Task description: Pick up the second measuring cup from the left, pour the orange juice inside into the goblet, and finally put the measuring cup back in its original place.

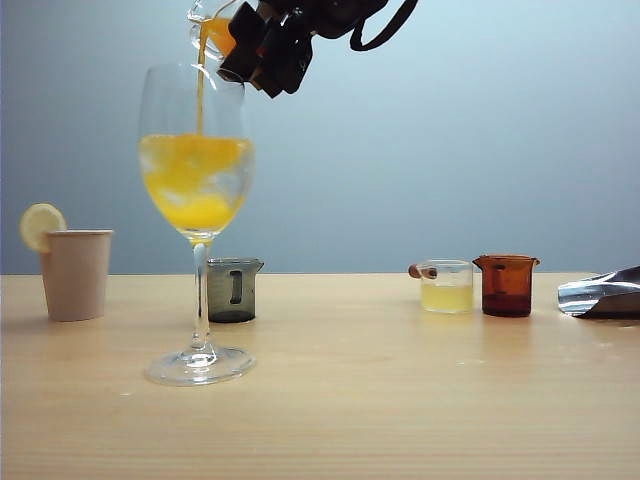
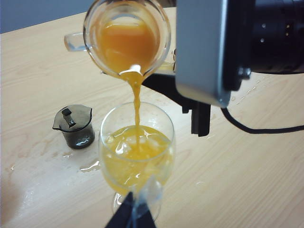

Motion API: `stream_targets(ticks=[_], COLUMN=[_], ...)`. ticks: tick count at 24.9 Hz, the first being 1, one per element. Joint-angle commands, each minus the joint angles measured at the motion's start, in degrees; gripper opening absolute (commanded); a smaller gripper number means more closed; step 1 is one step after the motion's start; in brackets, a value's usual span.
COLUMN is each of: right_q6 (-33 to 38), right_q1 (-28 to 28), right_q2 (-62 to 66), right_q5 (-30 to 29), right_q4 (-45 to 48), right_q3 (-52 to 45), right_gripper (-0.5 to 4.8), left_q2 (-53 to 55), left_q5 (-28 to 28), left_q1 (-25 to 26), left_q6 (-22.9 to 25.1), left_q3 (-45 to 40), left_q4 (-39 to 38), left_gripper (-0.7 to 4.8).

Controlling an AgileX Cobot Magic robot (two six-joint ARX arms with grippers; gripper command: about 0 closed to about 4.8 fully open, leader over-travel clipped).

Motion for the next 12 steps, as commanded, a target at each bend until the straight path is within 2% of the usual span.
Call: stream_targets(ticks=[1, 12], right_q6=[-0.17, -6.19], right_q1=[0.04, 0.02], right_q2=[-0.48, -0.48], right_q5=[-0.02, 0.07], right_q4=[1.88, 2.14], right_q3=[0.50, 0.50], right_gripper=[2.20, 2.20], left_q2=[-0.11, -0.11], left_q5=[0.00, 0.00], left_q1=[-0.02, -0.02], left_q6=[0.07, 0.04], left_q3=[0.26, 0.26], left_q4=[0.26, 0.26], left_gripper=[-0.05, -0.05])
